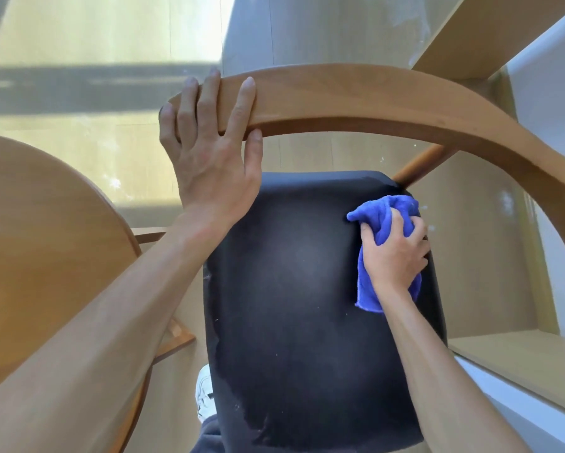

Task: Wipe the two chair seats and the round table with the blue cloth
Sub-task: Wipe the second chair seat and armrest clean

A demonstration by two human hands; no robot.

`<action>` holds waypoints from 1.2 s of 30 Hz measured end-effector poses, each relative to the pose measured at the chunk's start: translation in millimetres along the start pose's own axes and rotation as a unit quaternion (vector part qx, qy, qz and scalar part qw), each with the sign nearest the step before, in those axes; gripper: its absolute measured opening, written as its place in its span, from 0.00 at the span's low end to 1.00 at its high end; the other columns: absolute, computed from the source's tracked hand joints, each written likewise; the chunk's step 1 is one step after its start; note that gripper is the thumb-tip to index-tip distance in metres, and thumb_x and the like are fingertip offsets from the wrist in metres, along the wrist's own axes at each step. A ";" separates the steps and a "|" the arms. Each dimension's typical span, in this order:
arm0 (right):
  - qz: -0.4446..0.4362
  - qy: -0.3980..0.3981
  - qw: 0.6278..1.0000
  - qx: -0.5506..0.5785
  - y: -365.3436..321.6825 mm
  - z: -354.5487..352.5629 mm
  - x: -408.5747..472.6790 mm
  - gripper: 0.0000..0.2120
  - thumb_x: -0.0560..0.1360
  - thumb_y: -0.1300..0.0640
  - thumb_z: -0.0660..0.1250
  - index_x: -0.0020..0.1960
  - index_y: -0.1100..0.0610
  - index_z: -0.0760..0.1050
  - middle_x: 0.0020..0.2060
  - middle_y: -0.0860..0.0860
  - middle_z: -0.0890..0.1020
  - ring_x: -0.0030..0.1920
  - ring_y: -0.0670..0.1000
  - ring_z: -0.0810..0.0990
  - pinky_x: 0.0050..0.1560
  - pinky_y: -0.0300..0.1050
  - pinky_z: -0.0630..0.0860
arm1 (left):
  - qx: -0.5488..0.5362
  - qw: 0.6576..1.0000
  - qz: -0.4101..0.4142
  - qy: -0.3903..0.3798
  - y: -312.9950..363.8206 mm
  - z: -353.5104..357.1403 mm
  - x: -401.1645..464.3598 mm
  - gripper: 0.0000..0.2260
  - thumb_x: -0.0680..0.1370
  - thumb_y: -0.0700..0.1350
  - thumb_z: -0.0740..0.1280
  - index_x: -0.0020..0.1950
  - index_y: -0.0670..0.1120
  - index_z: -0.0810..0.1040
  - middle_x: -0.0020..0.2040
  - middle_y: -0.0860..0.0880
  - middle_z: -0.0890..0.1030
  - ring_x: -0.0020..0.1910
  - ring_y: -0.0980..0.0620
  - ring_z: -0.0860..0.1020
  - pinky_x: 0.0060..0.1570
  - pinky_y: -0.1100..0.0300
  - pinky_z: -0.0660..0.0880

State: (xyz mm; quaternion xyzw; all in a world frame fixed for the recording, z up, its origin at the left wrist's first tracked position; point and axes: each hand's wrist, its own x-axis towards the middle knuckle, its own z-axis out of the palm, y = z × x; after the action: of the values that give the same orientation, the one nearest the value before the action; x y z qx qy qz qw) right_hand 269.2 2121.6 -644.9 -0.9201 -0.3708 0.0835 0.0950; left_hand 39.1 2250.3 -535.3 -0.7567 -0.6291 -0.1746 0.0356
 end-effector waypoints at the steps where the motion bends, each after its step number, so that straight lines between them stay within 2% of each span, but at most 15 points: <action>1: 0.006 -0.004 1.000 0.014 -6.5 1.7 -5.6 0.24 0.74 0.43 0.66 0.67 0.52 0.70 0.66 0.56 0.67 0.54 0.64 0.71 0.52 0.58 0.69 | -0.003 1.000 -0.001 -0.002 0.1 0.0 0.1 0.23 0.81 0.53 0.54 0.77 0.55 0.61 0.77 0.46 0.61 0.76 0.42 0.57 0.73 0.45 0.49; 6: -0.063 -0.026 0.997 0.042 -32.0 15.7 -56.5 0.19 0.74 0.48 0.67 0.62 0.55 0.74 0.61 0.58 0.71 0.44 0.63 0.73 0.41 0.55 0.73 | -0.009 1.000 -0.003 -0.005 0.7 -1.0 -0.3 0.23 0.81 0.53 0.54 0.77 0.55 0.62 0.77 0.45 0.61 0.76 0.42 0.57 0.73 0.44 0.48; 10: -0.160 -0.030 0.986 0.022 -47.6 27.5 -117.2 0.18 0.71 0.49 0.69 0.59 0.54 0.76 0.58 0.59 0.74 0.38 0.59 0.72 0.34 0.49 0.70 | -0.002 1.000 -0.004 -0.008 1.2 -2.2 -0.2 0.23 0.81 0.53 0.54 0.77 0.56 0.62 0.77 0.45 0.60 0.76 0.42 0.58 0.73 0.45 0.48; 15: -0.246 -0.073 0.966 0.030 -44.6 33.0 -205.8 0.15 0.72 0.50 0.67 0.58 0.50 0.76 0.60 0.57 0.73 0.37 0.57 0.71 0.35 0.49 0.68 | -0.004 1.000 -0.007 -0.030 1.0 -6.0 0.5 0.23 0.81 0.52 0.53 0.77 0.56 0.59 0.78 0.46 0.58 0.77 0.42 0.56 0.73 0.45 0.46; 17: -0.291 -0.105 0.950 0.033 -36.7 30.7 -248.0 0.18 0.69 0.52 0.68 0.59 0.49 0.74 0.60 0.56 0.73 0.38 0.57 0.71 0.36 0.49 0.68 | -0.006 0.999 -0.007 -0.040 0.5 -7.1 0.6 0.24 0.81 0.52 0.52 0.78 0.56 0.58 0.78 0.46 0.57 0.77 0.42 0.55 0.74 0.46 0.45; 20: -0.368 -0.144 0.918 0.032 -22.7 25.9 -285.8 0.19 0.64 0.57 0.69 0.54 0.47 0.76 0.57 0.54 0.73 0.37 0.56 0.70 0.39 0.50 0.66 | -0.013 0.999 -0.007 -0.049 -1.0 -9.7 1.0 0.24 0.81 0.52 0.52 0.78 0.56 0.57 0.79 0.47 0.55 0.77 0.43 0.53 0.74 0.47 0.44; 22: -0.415 -0.154 0.896 0.031 -14.7 24.9 -285.2 0.19 0.62 0.58 0.68 0.52 0.47 0.76 0.57 0.53 0.73 0.37 0.55 0.69 0.39 0.48 0.65 | -0.025 0.999 0.001 -0.043 -4.0 -10.4 -0.2 0.23 0.81 0.50 0.52 0.78 0.55 0.58 0.79 0.47 0.55 0.77 0.44 0.54 0.74 0.49 0.44; 27: -0.516 -0.170 0.839 0.028 -9.7 22.1 -245.3 0.21 0.62 0.62 0.67 0.54 0.47 0.75 0.56 0.52 0.74 0.37 0.54 0.69 0.37 0.47 0.65 | -0.085 0.996 0.031 0.013 -18.9 -9.2 -1.6 0.21 0.81 0.43 0.55 0.74 0.50 0.67 0.76 0.47 0.63 0.76 0.45 0.60 0.73 0.51 0.49; 30: -0.564 -0.159 0.810 0.018 -21.0 23.0 -213.6 0.21 0.63 0.64 0.63 0.52 0.48 0.74 0.56 0.52 0.73 0.37 0.54 0.66 0.37 0.47 0.61 | -0.107 0.993 0.037 0.025 -22.6 -8.3 -2.4 0.20 0.81 0.42 0.56 0.73 0.50 0.69 0.75 0.47 0.65 0.75 0.45 0.61 0.73 0.53 0.49; 32: -0.574 -0.140 0.806 0.020 -35.7 27.9 -190.1 0.19 0.63 0.64 0.64 0.52 0.48 0.74 0.55 0.52 0.73 0.38 0.54 0.66 0.37 0.48 0.60 | -0.113 0.992 0.039 0.032 -24.4 -6.8 -2.6 0.20 0.81 0.42 0.57 0.73 0.50 0.70 0.75 0.47 0.67 0.75 0.45 0.62 0.72 0.54 0.49; 36: -0.556 -0.066 0.828 0.021 -84.2 33.6 -134.6 0.18 0.64 0.61 0.66 0.52 0.48 0.77 0.55 0.52 0.76 0.40 0.56 0.71 0.38 0.49 0.63 | -0.117 0.991 0.048 0.042 -26.7 -3.4 -1.3 0.20 0.80 0.42 0.57 0.72 0.51 0.71 0.74 0.48 0.68 0.74 0.46 0.63 0.72 0.54 0.51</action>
State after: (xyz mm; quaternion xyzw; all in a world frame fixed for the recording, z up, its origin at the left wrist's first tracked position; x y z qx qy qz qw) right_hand 109.9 2090.9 -646.3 -0.5482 -0.8234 0.0845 0.1199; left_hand 12.4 2253.6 -536.9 -0.7767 -0.5655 -0.2768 -0.0190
